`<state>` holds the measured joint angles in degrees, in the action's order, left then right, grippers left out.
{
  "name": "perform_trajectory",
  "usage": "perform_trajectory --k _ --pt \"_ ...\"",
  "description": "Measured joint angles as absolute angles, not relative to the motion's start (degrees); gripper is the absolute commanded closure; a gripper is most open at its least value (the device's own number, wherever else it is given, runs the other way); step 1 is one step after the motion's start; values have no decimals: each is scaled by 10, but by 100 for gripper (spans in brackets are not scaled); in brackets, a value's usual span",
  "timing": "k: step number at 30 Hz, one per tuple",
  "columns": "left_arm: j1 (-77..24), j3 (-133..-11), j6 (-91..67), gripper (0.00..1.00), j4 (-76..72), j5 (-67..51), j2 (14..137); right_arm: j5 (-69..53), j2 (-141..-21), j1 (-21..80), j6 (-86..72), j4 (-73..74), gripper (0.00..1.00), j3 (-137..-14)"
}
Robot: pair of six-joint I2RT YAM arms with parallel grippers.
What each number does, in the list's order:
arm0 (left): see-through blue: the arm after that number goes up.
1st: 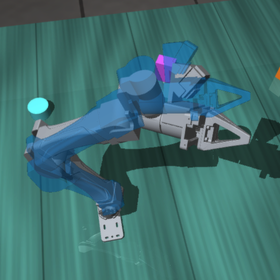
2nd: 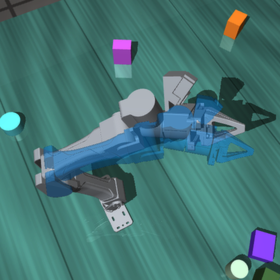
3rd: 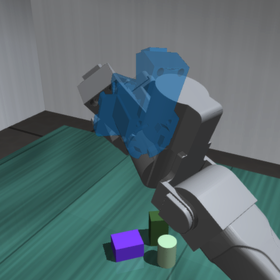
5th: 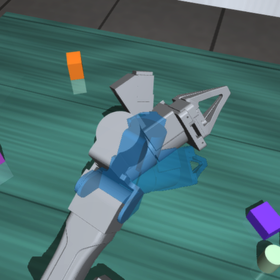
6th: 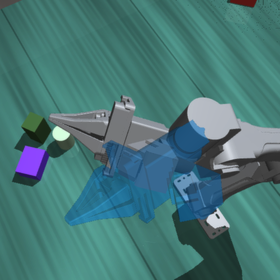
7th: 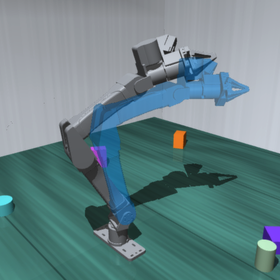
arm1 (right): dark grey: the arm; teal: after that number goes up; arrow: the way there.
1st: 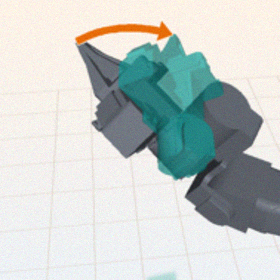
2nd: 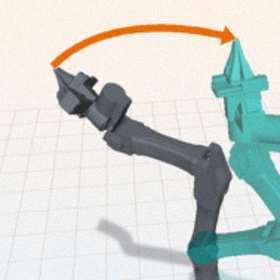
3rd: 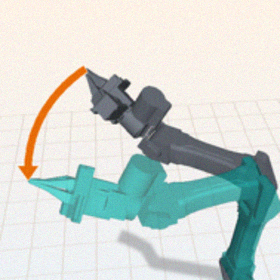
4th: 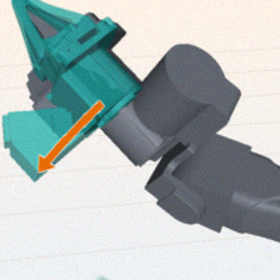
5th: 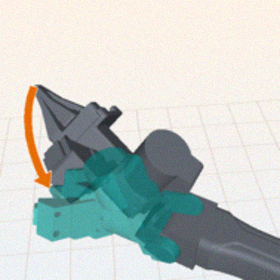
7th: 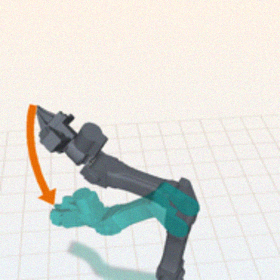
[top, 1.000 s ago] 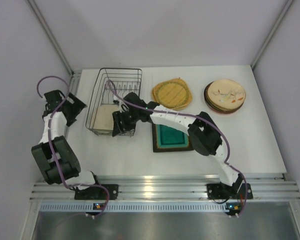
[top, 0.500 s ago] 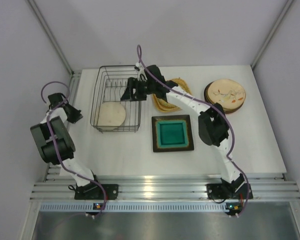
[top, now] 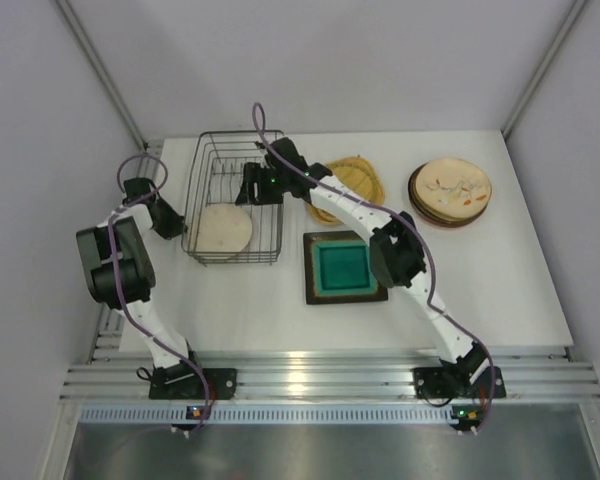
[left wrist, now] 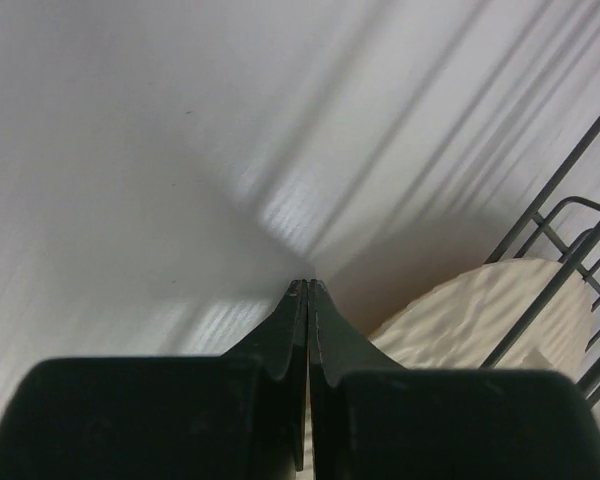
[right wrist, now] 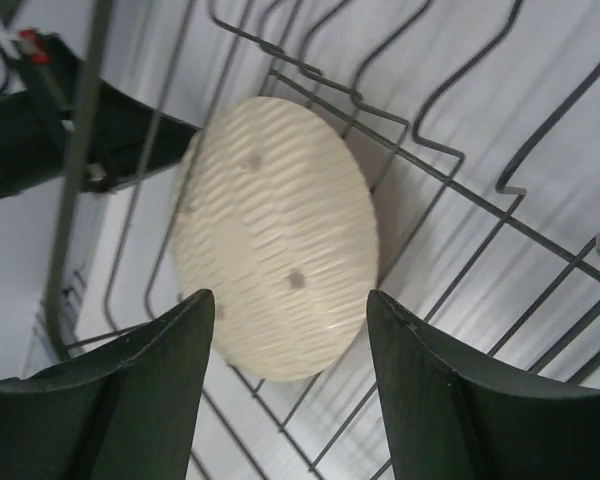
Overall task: Unload the plates from the dish rack
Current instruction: Grab a plate with the right arm
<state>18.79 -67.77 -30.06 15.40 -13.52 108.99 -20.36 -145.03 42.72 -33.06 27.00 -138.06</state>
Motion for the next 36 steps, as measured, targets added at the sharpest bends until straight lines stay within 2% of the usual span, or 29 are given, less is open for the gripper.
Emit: perform_trajectory --k 5,14,17,32,35,36 --pt "176 -688 -299 100 143 -154 1102 -167 -1499 435 -322 297 34 -1401" --pt "166 -678 -314 100 117 -194 1105 -98 -1516 452 -299 345 33 -1418" --pt "160 -668 -325 100 103 -208 1105 -83 -1516 455 -295 353 37 -1418" --pt "149 -639 -370 100 47 -278 1105 -149 -1480 452 -313 353 39 -1356" --pt "149 -628 -379 100 43 -293 1105 -155 -1461 452 -318 353 41 -1328" --pt "149 -625 -381 100 43 -293 1104 -155 -1455 452 -321 351 45 -1319"
